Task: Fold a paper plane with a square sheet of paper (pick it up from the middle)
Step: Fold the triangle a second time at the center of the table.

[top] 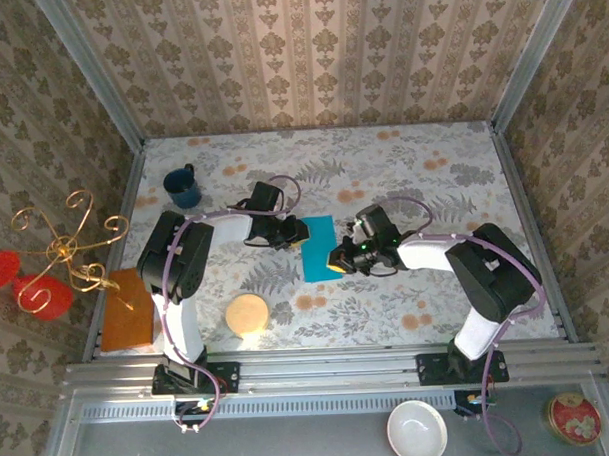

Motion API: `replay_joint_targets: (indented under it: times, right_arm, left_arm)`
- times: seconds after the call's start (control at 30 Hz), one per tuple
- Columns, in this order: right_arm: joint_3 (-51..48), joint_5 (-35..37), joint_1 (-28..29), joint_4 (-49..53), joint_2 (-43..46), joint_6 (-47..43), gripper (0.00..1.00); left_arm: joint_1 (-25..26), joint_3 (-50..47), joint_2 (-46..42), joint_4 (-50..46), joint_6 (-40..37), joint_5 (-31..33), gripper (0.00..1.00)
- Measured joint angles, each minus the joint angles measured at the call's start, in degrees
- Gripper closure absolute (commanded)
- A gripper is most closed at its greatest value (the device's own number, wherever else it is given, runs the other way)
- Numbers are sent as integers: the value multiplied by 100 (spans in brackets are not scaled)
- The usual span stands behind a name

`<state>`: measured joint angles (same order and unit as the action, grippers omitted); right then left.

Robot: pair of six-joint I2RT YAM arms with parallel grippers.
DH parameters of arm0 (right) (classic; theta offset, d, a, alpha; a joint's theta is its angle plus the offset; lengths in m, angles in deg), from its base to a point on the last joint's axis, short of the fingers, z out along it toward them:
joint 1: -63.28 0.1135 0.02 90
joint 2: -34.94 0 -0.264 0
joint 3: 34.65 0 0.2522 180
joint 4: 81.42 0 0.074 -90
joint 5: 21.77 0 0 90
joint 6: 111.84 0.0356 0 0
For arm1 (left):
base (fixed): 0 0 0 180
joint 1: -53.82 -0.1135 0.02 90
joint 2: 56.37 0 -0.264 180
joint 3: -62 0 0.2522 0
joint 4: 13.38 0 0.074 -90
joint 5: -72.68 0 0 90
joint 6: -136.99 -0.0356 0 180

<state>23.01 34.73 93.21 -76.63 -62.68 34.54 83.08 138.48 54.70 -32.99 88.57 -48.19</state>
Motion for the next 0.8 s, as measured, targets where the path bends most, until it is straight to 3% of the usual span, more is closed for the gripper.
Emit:
replay_joint_targets:
  times: [0.33,0.8]
  right_arm:
    - [608,28,208,-555,-597,144,95]
    - [691,374,258,-634,-951,332,96]
  left_arm:
    - [0,4,33,-4,-2,-7,81]
    - [0,4,33,-4,-2,-2,82]
